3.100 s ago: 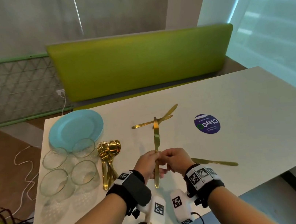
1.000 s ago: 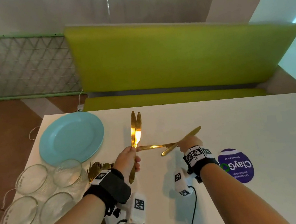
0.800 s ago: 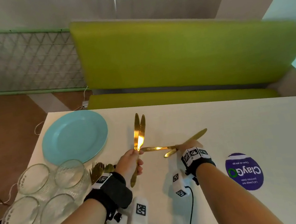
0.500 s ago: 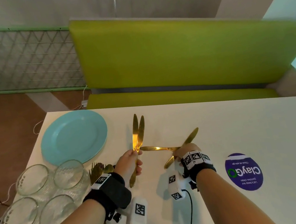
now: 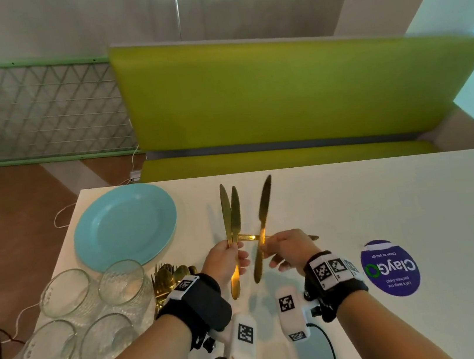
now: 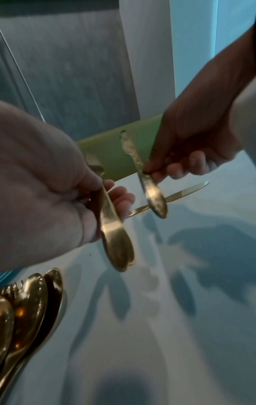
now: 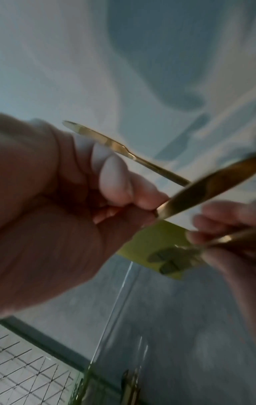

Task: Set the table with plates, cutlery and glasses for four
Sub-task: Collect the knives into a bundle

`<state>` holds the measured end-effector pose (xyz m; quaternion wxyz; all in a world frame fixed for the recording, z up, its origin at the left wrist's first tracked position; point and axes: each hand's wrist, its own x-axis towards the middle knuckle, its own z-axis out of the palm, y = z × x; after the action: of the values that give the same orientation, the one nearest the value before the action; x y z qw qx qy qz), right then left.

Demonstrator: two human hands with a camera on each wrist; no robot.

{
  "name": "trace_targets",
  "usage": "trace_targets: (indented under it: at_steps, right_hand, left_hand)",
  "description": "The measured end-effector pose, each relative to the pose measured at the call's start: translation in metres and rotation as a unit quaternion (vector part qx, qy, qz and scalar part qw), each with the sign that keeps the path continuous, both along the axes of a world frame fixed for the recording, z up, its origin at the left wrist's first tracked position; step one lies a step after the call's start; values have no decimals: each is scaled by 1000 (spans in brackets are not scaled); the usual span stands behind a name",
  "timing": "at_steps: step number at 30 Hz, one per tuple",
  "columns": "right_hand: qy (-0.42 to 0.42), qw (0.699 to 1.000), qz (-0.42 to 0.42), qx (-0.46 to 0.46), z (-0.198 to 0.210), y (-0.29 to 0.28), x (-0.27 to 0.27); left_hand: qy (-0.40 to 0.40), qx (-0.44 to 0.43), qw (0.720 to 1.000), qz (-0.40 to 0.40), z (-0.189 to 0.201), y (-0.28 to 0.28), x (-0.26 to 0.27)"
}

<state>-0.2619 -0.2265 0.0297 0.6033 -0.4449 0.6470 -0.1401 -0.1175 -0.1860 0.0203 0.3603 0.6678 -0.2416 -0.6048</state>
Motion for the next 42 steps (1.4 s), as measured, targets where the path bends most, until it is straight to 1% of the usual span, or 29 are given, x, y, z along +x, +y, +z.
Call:
trace_targets:
  at_steps: [1,4,6,9,14,16,18,21,23,24,25,26,28,29,30,32,33,35,36,38,40,42]
  right_hand:
    - [-6,1000,19,-6,0,4,5]
    - [13,997,75,-16,-3,11,21]
    - [21,995,98,-16,-5,13,27]
    - [32,992,120,-14,-9,15,37]
    - [60,988,145,-10,-7,16,50]
    - [97,984,146,-12,-6,10,50]
    - [146,983,112,-12,-10,0,47]
    - [141,990,4,-12,-21,-15,41]
    - [159,987,-16,-7,-30,-20,41]
    - [181,983,-24,-1,-30,-20,40]
    - [201,978,-46,-34,-33,-21,39]
    - [219,972,-30,-75,-31,-21,37]
    - [266,960,12,-89,-28,-15,38]
    - [270,957,32,-98,-29,-11,37]
    - [267,959,34,-88,-30,-10,37]
    - [251,967,32,-17,-33,-8,33]
    - [222,975,0,-1,-31,-8,27]
    - [177,983,-24,30,-34,-9,17]
    - [173,983,-34,47,-35,-6,13]
    - [222,974,-19,38,-37,3,7]
    - [297,955,-4,9,-35,15,4]
    - [330,944,10,-4,-34,23,-2]
  left_hand:
    - [-2,-3,1000,-4,1,0,1]
    - [-22,0,999,-32,3,6,2]
    - [-19,1,999,-36,1,8,4]
    - [-7,6,1000,-25,0,12,9]
    - [-23,16,999,-34,-1,15,18]
    - [-24,24,999,-21,-1,14,25]
    - [-23,28,999,6,-1,14,32]
    - [-43,25,998,35,-2,16,43]
    - [-51,27,997,42,-5,18,50]
    - [-53,29,997,44,-6,20,52]
    - [-53,29,997,48,-6,22,54]
    - [-53,28,997,54,-6,24,56]
    - [-47,24,996,67,-6,27,60]
    - [-45,22,996,72,-7,29,61]
    - [-47,22,996,73,-7,30,62]
    - [-49,25,996,72,-7,32,63]
    - [-48,27,996,72,-7,33,62]
    - [-44,32,996,72,-6,34,58]
    - [-41,33,996,71,-5,35,56]
    - [-42,34,997,62,-3,37,48]
    - [-41,30,997,53,-2,39,41]
    - [-32,28,998,42,0,43,35]
